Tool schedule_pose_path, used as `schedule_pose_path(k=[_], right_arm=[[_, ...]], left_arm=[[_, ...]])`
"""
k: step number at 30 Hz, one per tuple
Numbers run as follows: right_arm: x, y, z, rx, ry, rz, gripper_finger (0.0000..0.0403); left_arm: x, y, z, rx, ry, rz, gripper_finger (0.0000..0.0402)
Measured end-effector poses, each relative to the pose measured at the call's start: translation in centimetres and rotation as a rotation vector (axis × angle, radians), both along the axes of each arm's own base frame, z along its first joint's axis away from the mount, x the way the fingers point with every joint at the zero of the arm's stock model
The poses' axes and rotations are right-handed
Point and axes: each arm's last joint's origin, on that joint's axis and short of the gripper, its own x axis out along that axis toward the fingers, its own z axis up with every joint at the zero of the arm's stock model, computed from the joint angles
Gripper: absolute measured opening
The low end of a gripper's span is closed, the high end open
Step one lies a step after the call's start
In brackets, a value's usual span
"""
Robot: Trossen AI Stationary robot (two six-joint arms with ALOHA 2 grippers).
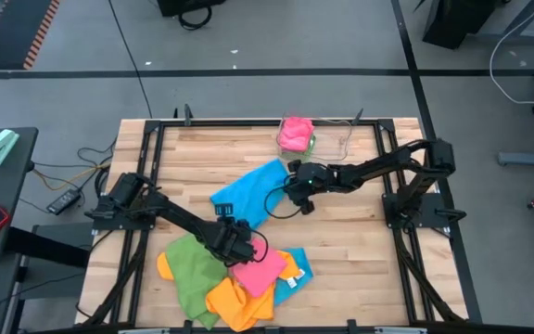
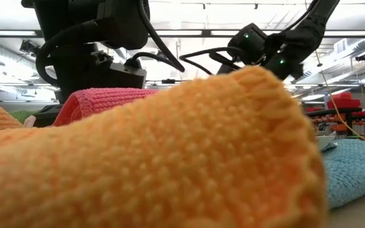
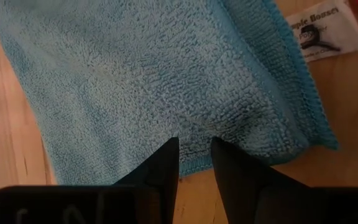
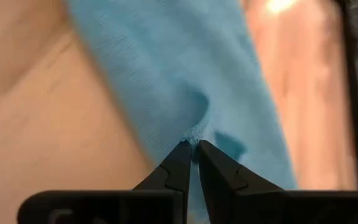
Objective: Fold microfiber towels
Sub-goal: Fold the top blue towel
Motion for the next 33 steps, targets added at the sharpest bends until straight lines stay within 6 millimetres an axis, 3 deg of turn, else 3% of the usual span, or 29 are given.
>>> schedule_pose_path(k=[8,15,28,33], right_arm=[[-1.5,1.8,-0.2,0.069,0.168,0.065,0.0041],[-2.8,2.0,-1.0,0.064,0.331,0.057,0.0041],[-3.3,1.6,-1.1,-0.028,0.39,-0.021,0.0043],[-3.5,1.5,-1.1,-0.026,0.405,-0.072,0.0068]], left_arm=[[0.3,-0.8,0.6,-0.01,0.007,-0.062,0.0107],[1.1,-2.0,2.0,-0.019,-0.023,-0.13,0.0107],[1.4,-2.7,2.1,-0.035,-0.074,-0.142,0.0107],[1.4,-2.7,2.1,-0.034,-0.073,-0.144,0.0107]])
